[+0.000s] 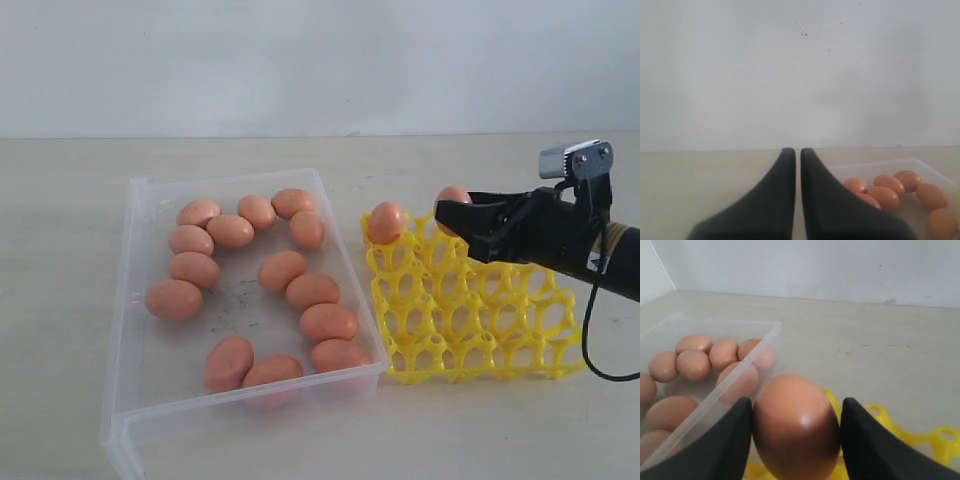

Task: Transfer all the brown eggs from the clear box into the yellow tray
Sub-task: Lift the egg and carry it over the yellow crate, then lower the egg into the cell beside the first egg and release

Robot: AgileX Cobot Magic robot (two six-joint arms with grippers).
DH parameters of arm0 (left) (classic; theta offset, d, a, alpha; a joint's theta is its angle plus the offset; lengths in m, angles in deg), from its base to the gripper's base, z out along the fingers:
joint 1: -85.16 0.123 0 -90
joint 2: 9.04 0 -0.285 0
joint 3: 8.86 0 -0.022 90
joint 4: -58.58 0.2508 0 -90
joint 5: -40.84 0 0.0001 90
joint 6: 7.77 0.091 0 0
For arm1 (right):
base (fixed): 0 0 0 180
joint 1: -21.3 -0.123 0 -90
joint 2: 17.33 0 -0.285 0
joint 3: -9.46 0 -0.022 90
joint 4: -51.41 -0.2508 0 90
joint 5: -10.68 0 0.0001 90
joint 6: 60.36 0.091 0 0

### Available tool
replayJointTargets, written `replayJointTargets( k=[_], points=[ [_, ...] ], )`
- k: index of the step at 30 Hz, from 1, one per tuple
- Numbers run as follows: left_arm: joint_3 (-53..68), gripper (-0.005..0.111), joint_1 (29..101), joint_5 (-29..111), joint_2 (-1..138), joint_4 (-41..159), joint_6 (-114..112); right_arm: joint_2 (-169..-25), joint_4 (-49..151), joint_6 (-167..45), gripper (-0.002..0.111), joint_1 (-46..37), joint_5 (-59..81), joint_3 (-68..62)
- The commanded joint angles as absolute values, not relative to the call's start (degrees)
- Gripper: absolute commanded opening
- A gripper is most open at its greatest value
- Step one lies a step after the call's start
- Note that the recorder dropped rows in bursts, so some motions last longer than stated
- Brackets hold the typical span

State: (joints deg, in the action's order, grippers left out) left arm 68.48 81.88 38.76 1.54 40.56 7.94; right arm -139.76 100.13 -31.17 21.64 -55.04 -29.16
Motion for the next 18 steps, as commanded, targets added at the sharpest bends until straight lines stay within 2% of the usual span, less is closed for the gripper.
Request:
replayJointTargets(
  k=[1, 9, 18],
  points=[
    [68.36, 0.004, 81.72, 37.86, 1.77, 40.3, 8.2, -140.28, 100.24, -30.39, 0.0, 21.71, -53.46, -26.75],
    [68.36, 0.004, 81.72, 37.86, 1.77, 40.3, 8.2, -146.43, 98.67, -32.19, 0.0, 18.27, -53.75, -22.04],
    [68.36, 0.004, 81.72, 37.86, 1.77, 40.3, 8.2, -147.17, 97.12, -32.04, 0.0, 17.75, -48.95, -19.63]
  ],
)
